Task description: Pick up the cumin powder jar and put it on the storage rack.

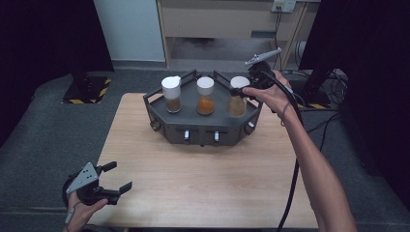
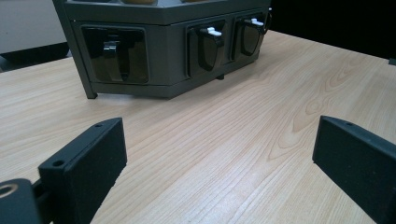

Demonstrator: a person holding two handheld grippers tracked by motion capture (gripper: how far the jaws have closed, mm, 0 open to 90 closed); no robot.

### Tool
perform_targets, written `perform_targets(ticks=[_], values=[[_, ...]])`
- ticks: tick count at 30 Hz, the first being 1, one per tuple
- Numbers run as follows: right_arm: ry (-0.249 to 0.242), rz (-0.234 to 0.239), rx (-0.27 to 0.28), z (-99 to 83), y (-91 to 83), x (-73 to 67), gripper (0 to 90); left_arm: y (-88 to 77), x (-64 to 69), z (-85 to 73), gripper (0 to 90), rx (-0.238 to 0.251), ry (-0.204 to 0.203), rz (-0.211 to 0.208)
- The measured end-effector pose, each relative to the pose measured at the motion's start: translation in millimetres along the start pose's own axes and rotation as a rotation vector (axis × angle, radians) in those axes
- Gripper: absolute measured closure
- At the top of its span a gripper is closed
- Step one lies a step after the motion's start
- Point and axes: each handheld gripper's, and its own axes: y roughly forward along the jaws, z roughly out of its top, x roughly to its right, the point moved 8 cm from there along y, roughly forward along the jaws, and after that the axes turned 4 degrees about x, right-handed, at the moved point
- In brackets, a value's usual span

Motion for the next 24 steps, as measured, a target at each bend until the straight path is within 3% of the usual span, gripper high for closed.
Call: perform_targets(ticks=[17, 24], values=[[0.096, -0.097, 0.005, -4.5, 39.7, 17.7, 34.3, -0.4, -0.6, -0.1, 1.9, 0.002, 0.001, -0.003], [0.096, -0.117, -0.024, -5.6, 51.8, 18.5, 34.3, -0.6, -0.8, -0.3, 1.9, 0.005, -0.001, -0.002]])
